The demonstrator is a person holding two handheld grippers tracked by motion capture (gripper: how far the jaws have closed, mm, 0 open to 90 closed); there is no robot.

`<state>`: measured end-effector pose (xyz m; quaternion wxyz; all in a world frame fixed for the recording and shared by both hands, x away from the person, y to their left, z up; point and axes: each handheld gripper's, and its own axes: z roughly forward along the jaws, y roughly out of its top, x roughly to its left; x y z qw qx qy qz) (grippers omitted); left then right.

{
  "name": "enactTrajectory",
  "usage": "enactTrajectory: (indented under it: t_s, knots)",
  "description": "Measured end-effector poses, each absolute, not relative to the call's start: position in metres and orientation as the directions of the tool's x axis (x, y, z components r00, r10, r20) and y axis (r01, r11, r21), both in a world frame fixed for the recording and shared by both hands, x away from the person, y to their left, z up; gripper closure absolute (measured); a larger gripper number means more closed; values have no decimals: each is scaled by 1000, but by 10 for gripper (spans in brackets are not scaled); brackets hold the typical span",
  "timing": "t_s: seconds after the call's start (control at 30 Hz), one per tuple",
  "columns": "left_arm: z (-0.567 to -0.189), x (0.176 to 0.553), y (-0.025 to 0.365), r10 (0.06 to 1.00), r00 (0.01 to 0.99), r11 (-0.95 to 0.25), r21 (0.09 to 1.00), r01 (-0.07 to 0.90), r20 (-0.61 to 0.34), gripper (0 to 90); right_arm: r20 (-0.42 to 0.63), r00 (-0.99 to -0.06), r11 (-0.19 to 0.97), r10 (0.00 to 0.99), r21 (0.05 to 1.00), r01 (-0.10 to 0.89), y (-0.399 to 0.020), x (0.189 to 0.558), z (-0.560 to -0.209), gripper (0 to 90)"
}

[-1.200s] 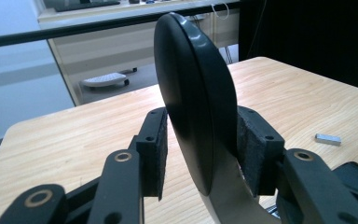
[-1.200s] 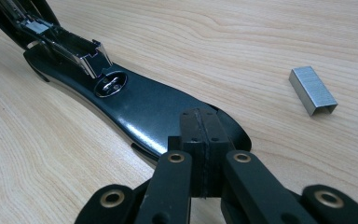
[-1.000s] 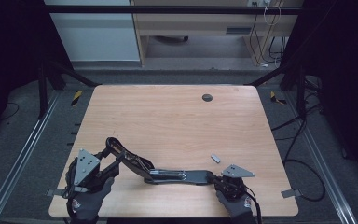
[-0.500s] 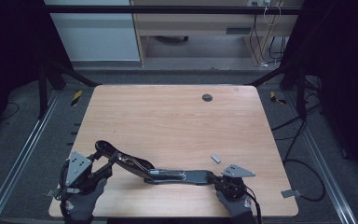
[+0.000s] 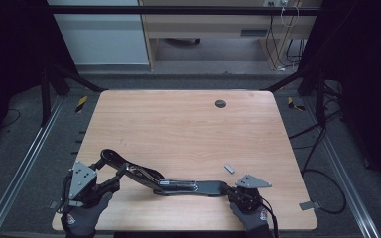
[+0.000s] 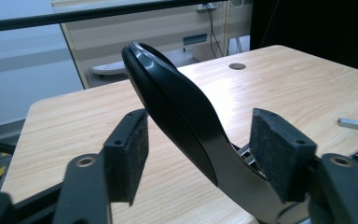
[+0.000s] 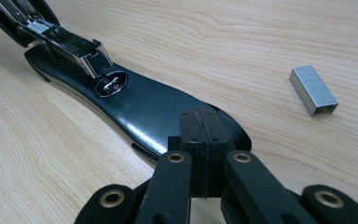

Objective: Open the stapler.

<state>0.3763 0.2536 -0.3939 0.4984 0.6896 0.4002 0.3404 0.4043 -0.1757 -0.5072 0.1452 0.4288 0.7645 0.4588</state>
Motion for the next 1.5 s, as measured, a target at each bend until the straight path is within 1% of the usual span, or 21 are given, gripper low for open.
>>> enactTrajectory:
  t_s: [0.07,0.1,0.33,0.6,0.8,1.0,1.27,1.5]
  knots:
    - [-395,376,255,884,461,-199,956,216,80,324,172,-590,210,789,826,522,-176,404,-507,900]
    - [-396,375,255,888,452,-206,952,226,85,316,171,-590,211,789,827,522,-176,404,-507,900]
    - [-401,373,258,880,467,-216,947,237,84,275,175,-591,209,788,826,523,-176,404,-507,900]
    - [-410,367,264,879,467,-229,942,247,92,258,172,-593,211,787,828,519,-176,404,-508,900]
    - [-421,365,266,872,480,-256,926,279,97,244,170,-594,213,786,828,519,-176,404,-507,900]
    - [-436,362,273,880,465,-265,911,317,94,243,172,-595,212,785,828,519,-176,405,-507,900]
    - [-458,373,272,888,448,-288,882,373,100,248,166,-599,222,783,826,518,-176,405,-507,900]
    - [-473,380,278,909,409,-262,870,418,77,271,149,-617,240,773,831,501,-175,405,-503,895]
